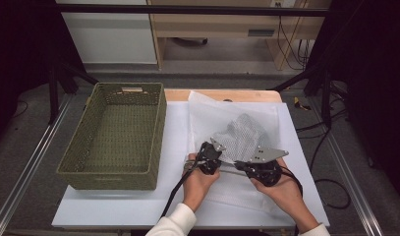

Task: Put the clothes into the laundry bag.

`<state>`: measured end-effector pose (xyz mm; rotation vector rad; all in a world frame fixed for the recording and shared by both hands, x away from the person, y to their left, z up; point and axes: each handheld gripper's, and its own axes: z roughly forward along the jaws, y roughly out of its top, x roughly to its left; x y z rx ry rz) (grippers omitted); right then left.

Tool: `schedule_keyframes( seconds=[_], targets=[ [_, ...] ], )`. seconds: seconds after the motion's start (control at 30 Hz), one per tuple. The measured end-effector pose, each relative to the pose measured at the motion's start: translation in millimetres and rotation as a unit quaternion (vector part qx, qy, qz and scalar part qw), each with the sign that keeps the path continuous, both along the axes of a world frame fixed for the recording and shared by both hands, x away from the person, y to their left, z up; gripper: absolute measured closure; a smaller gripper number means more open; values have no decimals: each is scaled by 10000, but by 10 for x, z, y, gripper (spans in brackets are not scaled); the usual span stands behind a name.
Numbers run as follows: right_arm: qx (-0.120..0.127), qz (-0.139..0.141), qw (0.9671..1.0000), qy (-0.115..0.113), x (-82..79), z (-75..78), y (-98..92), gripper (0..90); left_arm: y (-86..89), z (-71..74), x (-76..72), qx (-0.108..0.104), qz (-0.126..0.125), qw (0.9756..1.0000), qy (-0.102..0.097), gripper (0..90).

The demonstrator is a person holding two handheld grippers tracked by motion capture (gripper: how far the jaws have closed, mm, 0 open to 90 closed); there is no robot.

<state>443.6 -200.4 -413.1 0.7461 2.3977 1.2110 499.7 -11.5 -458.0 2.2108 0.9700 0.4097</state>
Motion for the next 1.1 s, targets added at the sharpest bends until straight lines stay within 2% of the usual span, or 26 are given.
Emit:
schedule_keyframes(
  seconds=[0.23,0.5,0.67,1.1],
  targets=[
    [1,-1,10000,14,7,-3,-8,900,-14,3,23,-55,33,10000,16,900],
    [21,-40,10000,-12,11,-3,-8,900,-45,2,65,30,62,10000,3,900],
    [67,-82,9999,5,19,2,-23,900,-49,-17,98,-35,128,9999,8,900],
    [77,-129,9999,-33,28,2,-32,900,-75,-18,124,11,163,9999,-6,900]
  ],
)
